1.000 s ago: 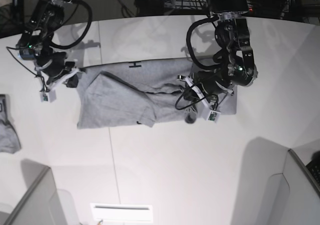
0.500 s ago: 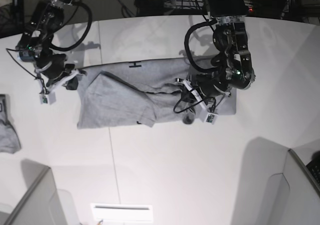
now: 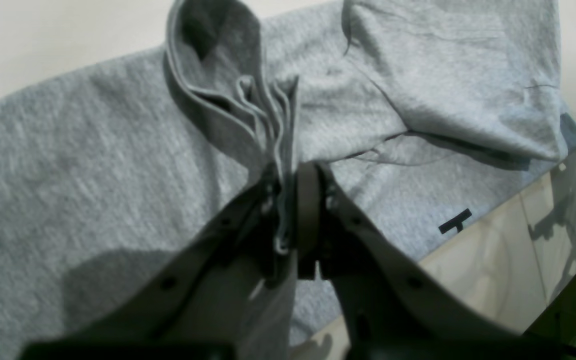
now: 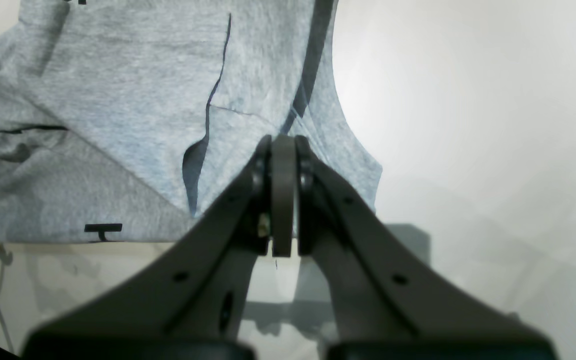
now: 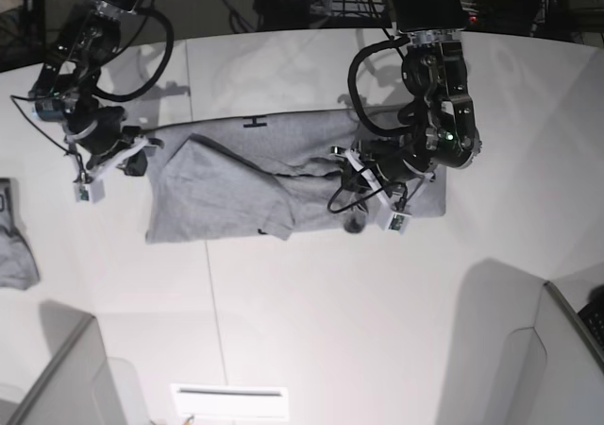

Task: Fold the T-shirt properly
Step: 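Grasp the strip end with the left gripper and fold it toward the right gripper, then open the left gripper and raise it off the folded end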

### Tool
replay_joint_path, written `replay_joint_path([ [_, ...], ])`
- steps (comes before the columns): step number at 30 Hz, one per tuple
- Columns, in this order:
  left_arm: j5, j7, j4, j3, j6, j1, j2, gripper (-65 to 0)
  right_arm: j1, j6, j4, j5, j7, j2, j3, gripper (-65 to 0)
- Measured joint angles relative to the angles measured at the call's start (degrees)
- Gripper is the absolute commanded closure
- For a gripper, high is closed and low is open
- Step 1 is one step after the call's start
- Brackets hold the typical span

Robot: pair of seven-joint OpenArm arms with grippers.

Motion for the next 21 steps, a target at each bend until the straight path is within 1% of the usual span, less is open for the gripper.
replay_joint_path([
  [3,0.0,0.0,-0.02,0.0,0.0,-0.02,0.0,0.0,0.0,0.0,0.0,-0.02,0.0,-0.02,0.0,0.0],
  [6,-0.02,0.0,-0.07,0.0,0.0,-0.33,0.0,-12.5,0.0,0.0,0.0,0.0,0.0,-0.02,0.0,0.0],
  [11,-0.13,0.0,-0.07,0.0,0.0,-0.5,0.0,-35.9,0.0,0.0,0.0,0.0,-0.02,-0.13,0.0,0.0],
  [13,-0.17,-0.11,-0.48,0.66,0.02,-0.52,-0.11,-42.6,0.0,0.0,0.0,-0.02,0.0,-0.13,0.0,0.0],
  [16,-0.17,-0.17,-3.04,5.22,0.0,-0.61,-0.13,-47.9,0.0,0.02,0.0,0.0,0.0,-0.13,0.0,0.0],
  [19,-0.22,-0.15,-3.96,9.6,0.0,-0.39,0.04,-48.2,-0.02,0.0,0.0,-0.02,0.0,-0.07,0.0,0.0],
  [21,-0.15,-0.17,-3.93,11.37,0.02,-0.31,0.63,-48.2,-0.07,0.02,-0.02,-0.02,-0.02,0.04,0.04,0.0],
])
